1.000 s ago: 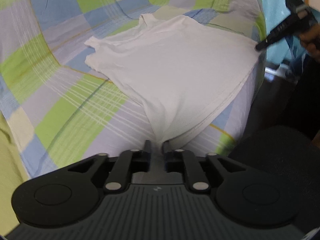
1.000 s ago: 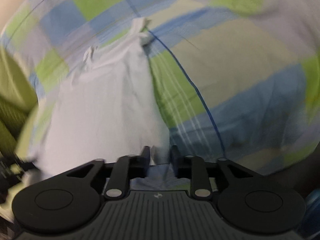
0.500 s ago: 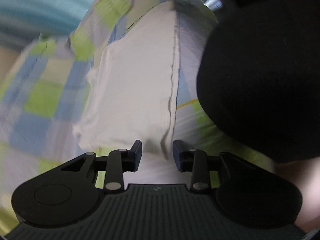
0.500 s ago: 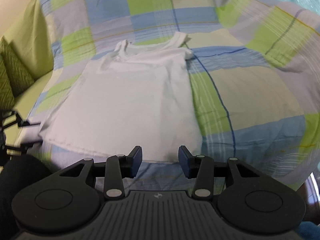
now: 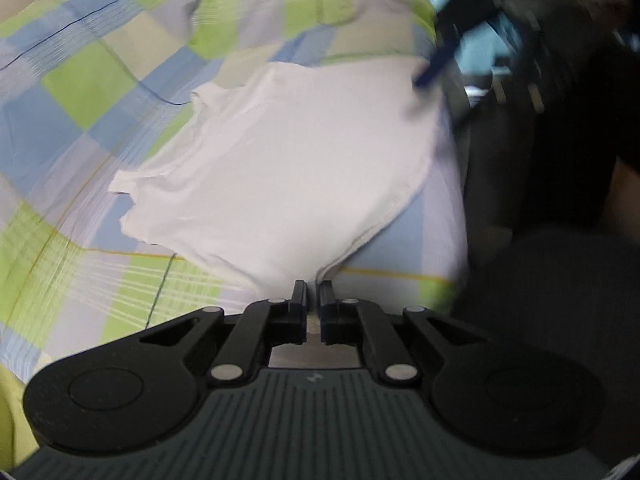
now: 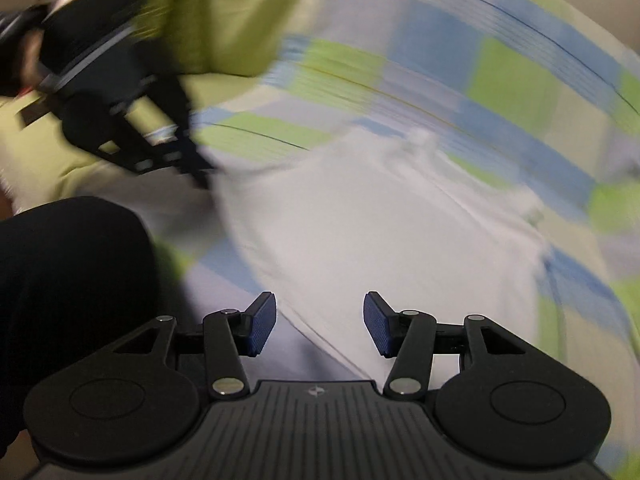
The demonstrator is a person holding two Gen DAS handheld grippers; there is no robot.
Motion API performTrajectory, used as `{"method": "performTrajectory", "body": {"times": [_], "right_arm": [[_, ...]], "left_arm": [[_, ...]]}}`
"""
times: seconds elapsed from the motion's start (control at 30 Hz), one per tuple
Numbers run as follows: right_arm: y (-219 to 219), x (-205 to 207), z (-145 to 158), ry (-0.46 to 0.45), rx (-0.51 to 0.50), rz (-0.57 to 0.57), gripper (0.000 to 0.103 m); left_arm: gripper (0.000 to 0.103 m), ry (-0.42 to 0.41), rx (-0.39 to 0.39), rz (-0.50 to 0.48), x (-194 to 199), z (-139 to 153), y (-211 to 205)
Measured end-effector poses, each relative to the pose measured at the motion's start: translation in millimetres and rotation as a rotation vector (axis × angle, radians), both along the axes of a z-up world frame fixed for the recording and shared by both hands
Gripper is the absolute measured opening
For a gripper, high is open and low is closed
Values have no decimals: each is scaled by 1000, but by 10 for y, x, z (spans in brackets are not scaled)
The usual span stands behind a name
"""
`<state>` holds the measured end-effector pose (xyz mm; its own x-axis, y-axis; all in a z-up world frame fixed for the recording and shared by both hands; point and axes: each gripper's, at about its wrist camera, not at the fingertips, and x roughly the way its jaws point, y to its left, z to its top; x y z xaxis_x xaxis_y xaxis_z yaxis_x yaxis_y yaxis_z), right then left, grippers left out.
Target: Fold clothes
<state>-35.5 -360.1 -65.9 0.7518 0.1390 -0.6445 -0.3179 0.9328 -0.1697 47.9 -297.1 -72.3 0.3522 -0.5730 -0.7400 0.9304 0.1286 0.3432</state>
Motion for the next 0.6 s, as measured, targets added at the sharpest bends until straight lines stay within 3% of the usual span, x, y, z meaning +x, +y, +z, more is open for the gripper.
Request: {"method": "performTrajectory", "body": {"times": [0.13, 0.2, 0.23, 0.27, 0.33, 0.47, 0.5, 0.6], "right_arm": [[416, 272, -173, -16, -105, 127, 51], [580, 362, -265, -24, -187, 164, 45], [631, 393, -296, -26, -220, 173, 37], [681, 423, -328, -29, -253, 182, 21], [686, 460, -316, -28, -259, 168, 1], [579, 488, -195, -6, -177, 136, 1], [561, 493, -163, -2, -162, 130, 1], [525, 513, -64, 7, -117, 116, 1]], "left_arm": [[4, 23, -4, 2, 70, 68, -44], [4, 14, 3, -9, 35, 50, -38], [4, 10, 7, -15, 15, 40, -35], [4, 1, 11, -23, -15, 24, -17], [4, -18, 19, -37, -96, -17, 20], [13, -102, 10, -32, -293, -106, 40], [22, -132, 7, -26, -352, -142, 26], [25, -229, -16, 7, -457, -202, -40]]}}
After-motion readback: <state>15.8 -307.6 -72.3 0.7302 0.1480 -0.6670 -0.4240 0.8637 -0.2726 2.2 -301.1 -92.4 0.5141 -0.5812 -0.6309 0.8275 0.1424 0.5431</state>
